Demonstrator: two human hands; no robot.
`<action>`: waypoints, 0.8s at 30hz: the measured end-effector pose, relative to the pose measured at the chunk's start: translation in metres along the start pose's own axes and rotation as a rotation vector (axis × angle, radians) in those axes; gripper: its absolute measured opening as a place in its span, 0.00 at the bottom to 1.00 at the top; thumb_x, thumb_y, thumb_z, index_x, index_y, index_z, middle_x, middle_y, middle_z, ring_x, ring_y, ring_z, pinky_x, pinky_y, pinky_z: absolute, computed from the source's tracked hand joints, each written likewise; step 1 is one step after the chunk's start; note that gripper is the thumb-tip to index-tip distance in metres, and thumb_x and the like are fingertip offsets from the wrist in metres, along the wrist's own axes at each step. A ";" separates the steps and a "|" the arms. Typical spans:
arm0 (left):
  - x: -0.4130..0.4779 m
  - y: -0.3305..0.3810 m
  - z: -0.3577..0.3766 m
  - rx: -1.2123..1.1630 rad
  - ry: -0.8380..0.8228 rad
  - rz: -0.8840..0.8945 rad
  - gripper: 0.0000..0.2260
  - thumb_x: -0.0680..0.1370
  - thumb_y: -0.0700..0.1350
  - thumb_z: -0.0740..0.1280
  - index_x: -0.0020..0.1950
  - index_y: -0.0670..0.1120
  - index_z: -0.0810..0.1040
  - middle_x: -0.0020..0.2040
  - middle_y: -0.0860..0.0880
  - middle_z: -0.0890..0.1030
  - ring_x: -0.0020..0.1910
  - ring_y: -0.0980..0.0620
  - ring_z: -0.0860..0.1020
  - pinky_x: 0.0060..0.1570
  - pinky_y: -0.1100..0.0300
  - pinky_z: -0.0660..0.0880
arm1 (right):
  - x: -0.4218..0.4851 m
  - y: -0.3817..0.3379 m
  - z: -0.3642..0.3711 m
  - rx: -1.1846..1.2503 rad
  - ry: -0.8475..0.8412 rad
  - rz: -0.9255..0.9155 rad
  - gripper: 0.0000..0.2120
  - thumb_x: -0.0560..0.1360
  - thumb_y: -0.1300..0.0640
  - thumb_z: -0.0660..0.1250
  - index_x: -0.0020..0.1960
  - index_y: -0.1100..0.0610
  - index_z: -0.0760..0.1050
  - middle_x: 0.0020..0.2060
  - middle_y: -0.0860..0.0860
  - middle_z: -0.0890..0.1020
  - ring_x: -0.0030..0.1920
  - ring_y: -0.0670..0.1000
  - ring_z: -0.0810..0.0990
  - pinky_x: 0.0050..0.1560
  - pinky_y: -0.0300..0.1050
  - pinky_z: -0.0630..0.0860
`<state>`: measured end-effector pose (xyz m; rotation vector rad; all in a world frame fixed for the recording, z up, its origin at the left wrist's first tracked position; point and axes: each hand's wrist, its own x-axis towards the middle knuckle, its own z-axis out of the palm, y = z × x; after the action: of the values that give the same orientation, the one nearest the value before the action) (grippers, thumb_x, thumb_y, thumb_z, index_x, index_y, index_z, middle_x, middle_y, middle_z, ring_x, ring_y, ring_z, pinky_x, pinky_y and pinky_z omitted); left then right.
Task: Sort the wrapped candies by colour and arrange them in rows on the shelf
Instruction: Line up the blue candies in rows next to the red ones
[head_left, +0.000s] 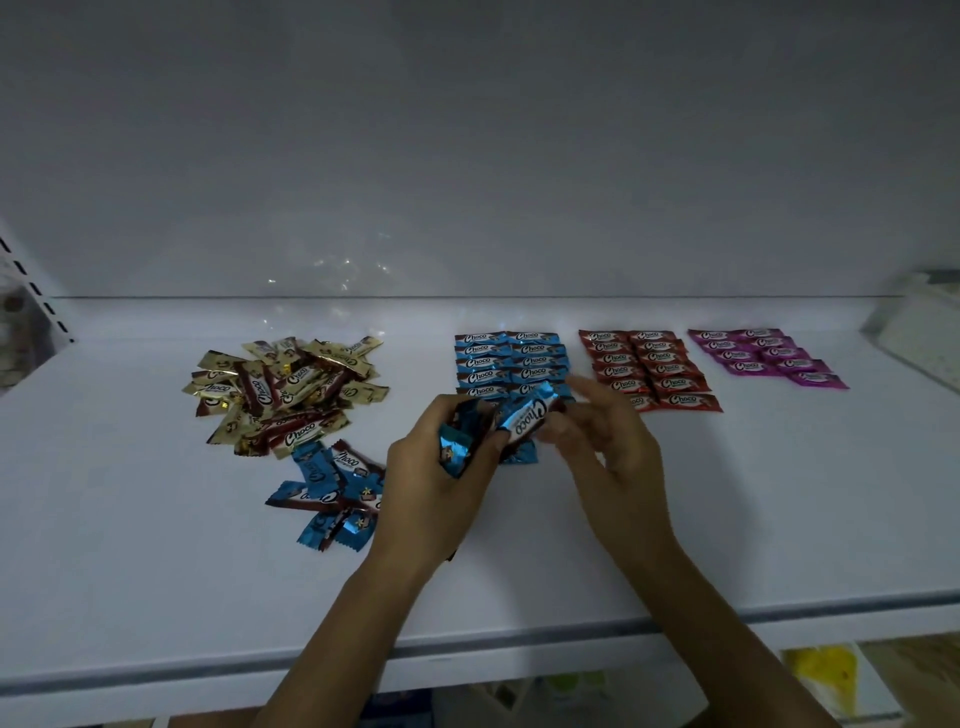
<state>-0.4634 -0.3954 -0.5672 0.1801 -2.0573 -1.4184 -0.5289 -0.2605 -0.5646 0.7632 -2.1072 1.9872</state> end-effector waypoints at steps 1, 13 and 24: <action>-0.001 0.001 0.001 0.022 -0.017 0.036 0.16 0.74 0.41 0.71 0.49 0.61 0.72 0.41 0.69 0.78 0.43 0.70 0.78 0.40 0.70 0.77 | 0.001 -0.004 -0.001 0.074 -0.051 0.090 0.06 0.75 0.63 0.68 0.50 0.55 0.78 0.40 0.46 0.84 0.41 0.41 0.82 0.41 0.32 0.76; -0.008 0.005 -0.001 0.122 0.075 0.078 0.12 0.74 0.47 0.71 0.47 0.62 0.70 0.42 0.68 0.76 0.41 0.70 0.79 0.35 0.71 0.77 | 0.011 0.008 -0.017 0.187 0.281 0.212 0.05 0.78 0.64 0.63 0.51 0.57 0.76 0.44 0.47 0.81 0.46 0.41 0.79 0.44 0.32 0.75; -0.006 -0.001 -0.004 0.142 0.144 0.004 0.08 0.76 0.47 0.70 0.51 0.53 0.72 0.42 0.66 0.75 0.41 0.74 0.76 0.34 0.76 0.73 | 0.032 0.027 -0.021 -0.536 -0.295 0.189 0.07 0.77 0.57 0.66 0.51 0.46 0.80 0.49 0.44 0.80 0.50 0.44 0.78 0.56 0.46 0.75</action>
<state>-0.4566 -0.3960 -0.5699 0.3272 -2.0371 -1.2202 -0.5735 -0.2488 -0.5717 0.8075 -2.7951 1.3201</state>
